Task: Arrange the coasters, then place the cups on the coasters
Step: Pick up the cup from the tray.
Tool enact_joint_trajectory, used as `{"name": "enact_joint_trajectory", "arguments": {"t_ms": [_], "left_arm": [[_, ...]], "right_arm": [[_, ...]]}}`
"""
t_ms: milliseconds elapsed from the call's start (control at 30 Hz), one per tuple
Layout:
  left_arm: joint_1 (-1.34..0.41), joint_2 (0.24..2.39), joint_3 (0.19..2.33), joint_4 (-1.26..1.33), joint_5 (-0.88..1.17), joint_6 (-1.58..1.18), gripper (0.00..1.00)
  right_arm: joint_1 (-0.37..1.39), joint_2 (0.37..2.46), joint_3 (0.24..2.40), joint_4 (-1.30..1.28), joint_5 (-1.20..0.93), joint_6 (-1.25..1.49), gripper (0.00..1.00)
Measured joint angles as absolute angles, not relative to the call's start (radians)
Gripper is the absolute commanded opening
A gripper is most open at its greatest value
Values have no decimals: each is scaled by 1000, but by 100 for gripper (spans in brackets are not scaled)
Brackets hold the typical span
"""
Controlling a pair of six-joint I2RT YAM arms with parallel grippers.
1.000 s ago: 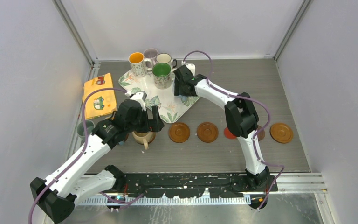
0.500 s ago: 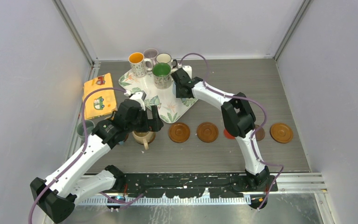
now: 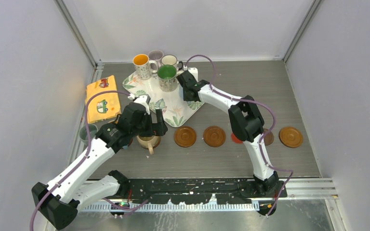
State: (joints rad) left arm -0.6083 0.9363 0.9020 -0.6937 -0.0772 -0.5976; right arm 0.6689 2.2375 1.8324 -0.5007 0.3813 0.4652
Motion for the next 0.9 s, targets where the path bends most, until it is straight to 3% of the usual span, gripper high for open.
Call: {"name": "enact_joint_trajectory", "arguments": {"t_ms": [900], "left_arm": [[-606,927,902,-701,-154,-629,100]], "right_arm": [[683,2065,1631,-488,381,459,1]]}}
